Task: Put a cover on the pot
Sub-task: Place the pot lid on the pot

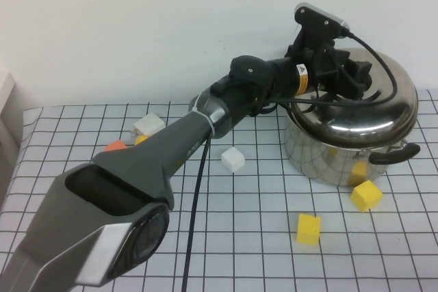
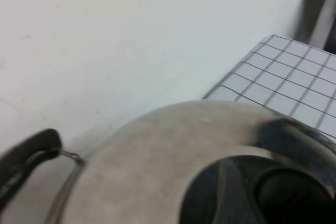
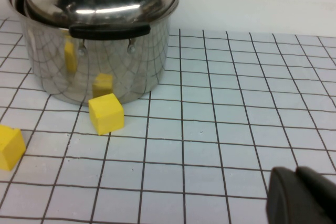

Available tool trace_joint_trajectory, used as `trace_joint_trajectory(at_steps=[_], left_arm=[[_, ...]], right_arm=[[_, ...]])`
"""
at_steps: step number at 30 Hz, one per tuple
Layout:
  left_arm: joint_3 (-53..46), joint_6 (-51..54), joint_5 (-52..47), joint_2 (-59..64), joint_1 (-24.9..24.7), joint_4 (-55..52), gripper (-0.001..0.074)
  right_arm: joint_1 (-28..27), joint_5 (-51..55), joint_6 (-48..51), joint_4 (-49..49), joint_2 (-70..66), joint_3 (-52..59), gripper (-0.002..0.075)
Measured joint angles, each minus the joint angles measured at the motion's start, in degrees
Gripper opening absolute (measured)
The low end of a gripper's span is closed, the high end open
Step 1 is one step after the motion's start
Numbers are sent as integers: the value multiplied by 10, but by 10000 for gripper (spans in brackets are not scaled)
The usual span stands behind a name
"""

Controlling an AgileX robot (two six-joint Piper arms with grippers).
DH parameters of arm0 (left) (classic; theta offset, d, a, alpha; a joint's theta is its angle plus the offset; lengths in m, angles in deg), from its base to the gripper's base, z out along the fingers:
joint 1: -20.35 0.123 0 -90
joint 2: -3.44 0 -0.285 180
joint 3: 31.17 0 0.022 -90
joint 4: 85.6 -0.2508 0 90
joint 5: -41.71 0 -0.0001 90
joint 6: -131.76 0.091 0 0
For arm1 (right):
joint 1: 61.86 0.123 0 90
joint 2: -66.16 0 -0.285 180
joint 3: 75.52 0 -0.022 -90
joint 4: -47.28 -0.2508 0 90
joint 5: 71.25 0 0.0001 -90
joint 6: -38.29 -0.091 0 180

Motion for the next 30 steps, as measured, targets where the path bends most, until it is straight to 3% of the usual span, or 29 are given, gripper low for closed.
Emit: trace_joint_trajectory(at_steps=[30], left_arm=[[1, 21, -54, 19, -19, 2, 398]], right_arm=[[0, 0, 0, 0, 0, 0, 9]])
